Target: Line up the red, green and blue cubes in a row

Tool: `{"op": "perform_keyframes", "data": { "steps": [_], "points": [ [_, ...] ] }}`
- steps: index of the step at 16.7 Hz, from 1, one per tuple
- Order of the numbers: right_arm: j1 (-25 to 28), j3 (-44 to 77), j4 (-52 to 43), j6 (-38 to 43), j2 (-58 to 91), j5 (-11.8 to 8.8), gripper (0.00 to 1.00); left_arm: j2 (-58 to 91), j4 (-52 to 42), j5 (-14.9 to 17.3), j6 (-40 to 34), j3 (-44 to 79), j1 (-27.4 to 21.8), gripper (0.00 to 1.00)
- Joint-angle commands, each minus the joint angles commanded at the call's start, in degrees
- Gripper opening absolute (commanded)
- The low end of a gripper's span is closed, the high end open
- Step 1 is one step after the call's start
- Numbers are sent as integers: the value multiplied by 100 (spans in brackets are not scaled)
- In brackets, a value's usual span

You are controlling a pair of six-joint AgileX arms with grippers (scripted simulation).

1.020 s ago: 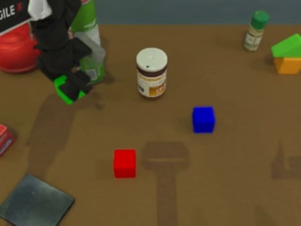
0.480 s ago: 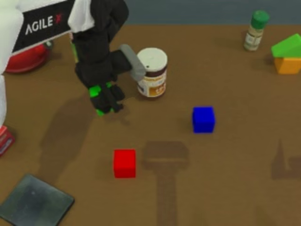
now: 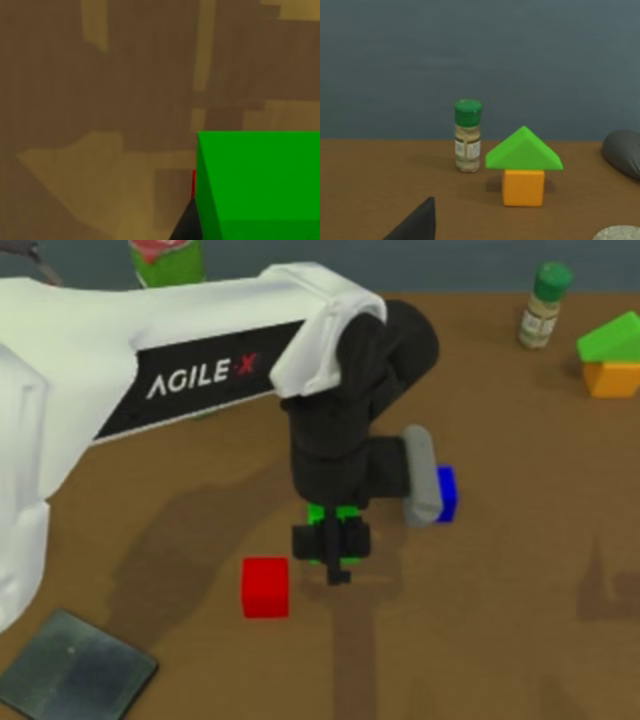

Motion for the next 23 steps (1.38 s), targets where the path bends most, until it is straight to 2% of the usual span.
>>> {"op": "perform_keyframes", "data": {
  "steps": [5, 12, 17, 23],
  "points": [
    [0, 0, 0, 0, 0, 0, 100, 13, 20, -1, 20, -18, -26, 0],
    [0, 0, 0, 0, 0, 0, 100, 478, 1253, 3, 8, -742, -46, 0],
    [0, 0, 0, 0, 0, 0, 100, 531, 1340, 4, 12, -807, -52, 0],
    [0, 0, 0, 0, 0, 0, 100, 531, 1340, 4, 12, -807, -52, 45]
  ]
}}
